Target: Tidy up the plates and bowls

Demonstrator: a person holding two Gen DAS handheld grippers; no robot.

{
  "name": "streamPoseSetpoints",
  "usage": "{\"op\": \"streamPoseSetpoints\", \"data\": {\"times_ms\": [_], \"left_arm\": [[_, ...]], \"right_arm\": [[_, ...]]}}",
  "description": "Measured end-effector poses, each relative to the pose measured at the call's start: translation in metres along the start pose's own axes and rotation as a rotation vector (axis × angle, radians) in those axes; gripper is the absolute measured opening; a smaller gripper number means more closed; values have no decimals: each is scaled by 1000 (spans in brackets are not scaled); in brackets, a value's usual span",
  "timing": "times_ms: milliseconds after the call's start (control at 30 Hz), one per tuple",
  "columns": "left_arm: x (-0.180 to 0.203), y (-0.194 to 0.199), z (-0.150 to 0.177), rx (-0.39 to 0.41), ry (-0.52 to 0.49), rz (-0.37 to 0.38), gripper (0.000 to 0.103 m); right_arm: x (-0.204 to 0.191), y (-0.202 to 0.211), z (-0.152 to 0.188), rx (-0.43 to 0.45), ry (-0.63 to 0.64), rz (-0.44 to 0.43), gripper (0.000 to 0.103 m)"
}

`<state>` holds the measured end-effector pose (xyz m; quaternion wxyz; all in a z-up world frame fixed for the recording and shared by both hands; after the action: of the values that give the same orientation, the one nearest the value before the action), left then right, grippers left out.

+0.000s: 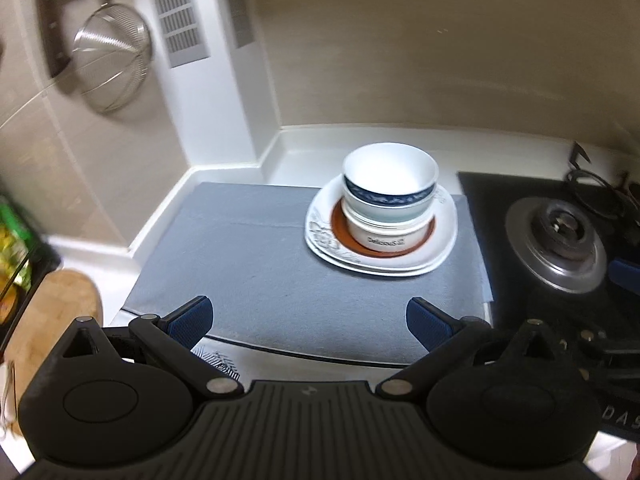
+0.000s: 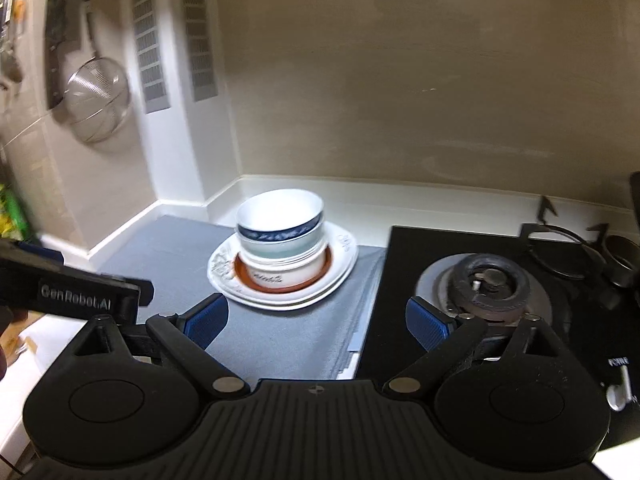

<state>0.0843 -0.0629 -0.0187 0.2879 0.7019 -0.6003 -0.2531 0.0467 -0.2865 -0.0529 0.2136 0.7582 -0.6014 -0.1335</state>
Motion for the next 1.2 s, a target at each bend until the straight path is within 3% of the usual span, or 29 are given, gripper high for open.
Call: {"op": "streamPoseSetpoints", "data": {"times_ms": [833,1200], "left_arm": [[-17,-46,-31,-26,-138,118,103],[-18,-55,-37,-31,-158,121,103]], "right_arm": [[-33,-31,-17,-53,-19,134,96],[-38,-42,-22,-75,-23,144,96]]}}
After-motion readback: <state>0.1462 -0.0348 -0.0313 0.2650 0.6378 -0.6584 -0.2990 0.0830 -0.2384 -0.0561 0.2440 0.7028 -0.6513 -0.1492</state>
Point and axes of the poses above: each gripper's, at about its wrist camera, not at the fingertips, and y roughly against the way its jaws point, x to its right, z to its underside, the point moved 2 cm from there along -y, roughly the way its jaws point, and after that the axes turned 12 degrees about y, right-handed, at the moved point
